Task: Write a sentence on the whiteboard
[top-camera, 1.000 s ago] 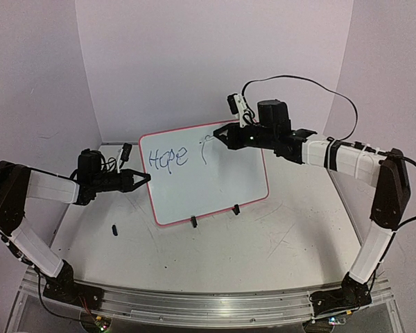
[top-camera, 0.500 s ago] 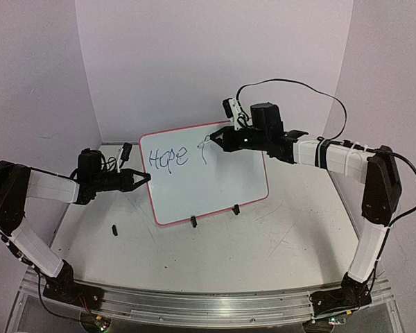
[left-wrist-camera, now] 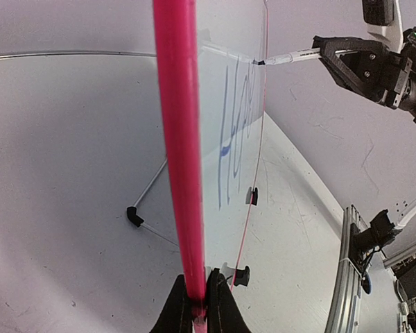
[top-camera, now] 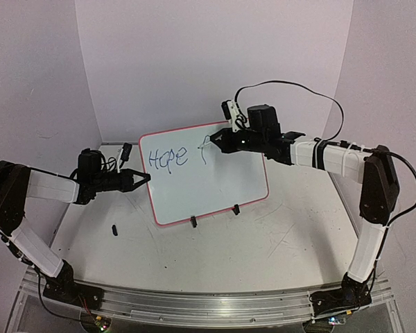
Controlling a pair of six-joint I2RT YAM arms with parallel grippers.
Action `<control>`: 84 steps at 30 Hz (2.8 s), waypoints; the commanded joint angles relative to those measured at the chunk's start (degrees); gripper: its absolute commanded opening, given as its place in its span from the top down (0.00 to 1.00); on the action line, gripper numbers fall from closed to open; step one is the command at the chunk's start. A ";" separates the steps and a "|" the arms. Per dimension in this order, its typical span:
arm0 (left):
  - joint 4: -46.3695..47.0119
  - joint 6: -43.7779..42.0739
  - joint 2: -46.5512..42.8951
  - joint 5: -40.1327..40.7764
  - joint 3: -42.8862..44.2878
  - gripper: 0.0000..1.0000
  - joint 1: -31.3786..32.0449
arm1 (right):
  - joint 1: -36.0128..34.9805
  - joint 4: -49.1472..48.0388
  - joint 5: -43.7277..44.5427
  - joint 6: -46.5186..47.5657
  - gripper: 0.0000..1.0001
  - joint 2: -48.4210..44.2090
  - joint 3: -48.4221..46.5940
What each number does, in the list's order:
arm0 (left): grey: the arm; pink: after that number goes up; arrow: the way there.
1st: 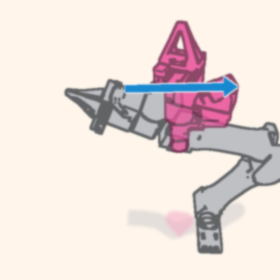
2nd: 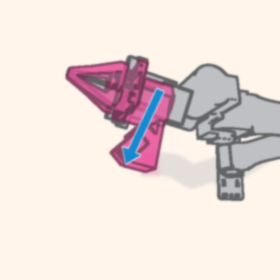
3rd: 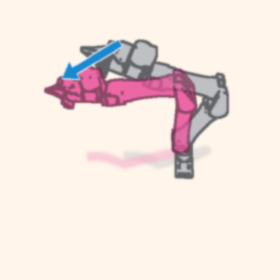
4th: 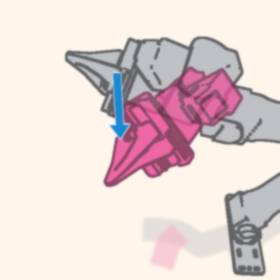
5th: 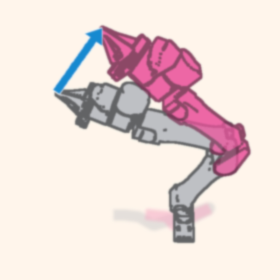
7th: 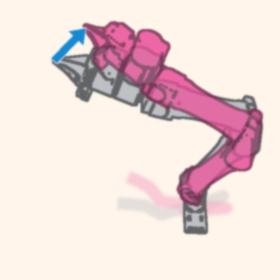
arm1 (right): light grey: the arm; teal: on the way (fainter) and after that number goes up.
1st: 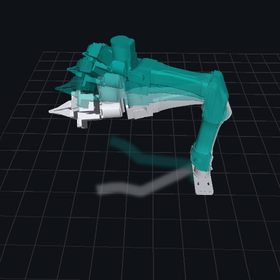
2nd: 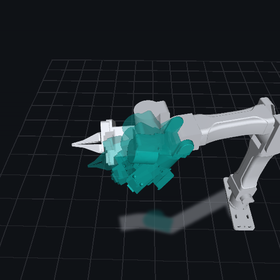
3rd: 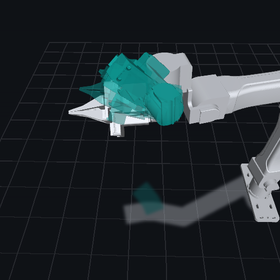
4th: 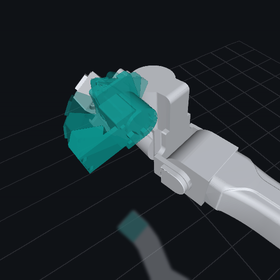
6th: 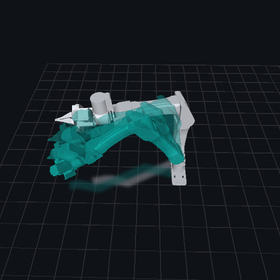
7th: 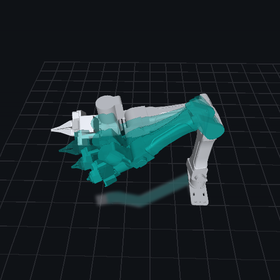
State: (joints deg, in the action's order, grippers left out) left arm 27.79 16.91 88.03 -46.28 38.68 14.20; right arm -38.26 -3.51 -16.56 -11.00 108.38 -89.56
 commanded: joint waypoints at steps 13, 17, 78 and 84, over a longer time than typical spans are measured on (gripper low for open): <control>-2.64 -3.46 0.34 8.20 1.93 1.00 0.08 | 1.08 -2.79 1.84 0.47 1.00 -7.69 3.67; -2.75 -3.59 0.04 8.54 1.74 1.00 0.00 | 1.08 -6.88 -3.98 -1.08 1.00 -12.50 7.86; -3.75 -3.90 0.58 8.27 2.56 1.00 0.09 | 1.62 1.57 1.26 3.17 1.00 -5.38 6.67; -3.80 -3.90 0.65 8.25 2.70 1.00 0.10 | 1.78 0.69 4.41 3.03 1.00 -6.05 6.77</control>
State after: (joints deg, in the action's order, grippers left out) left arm 25.96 16.32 87.92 -46.09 39.42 14.20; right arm -36.77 -2.15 -16.08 -7.81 104.31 -82.67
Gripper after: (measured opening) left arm 0.060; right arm 0.090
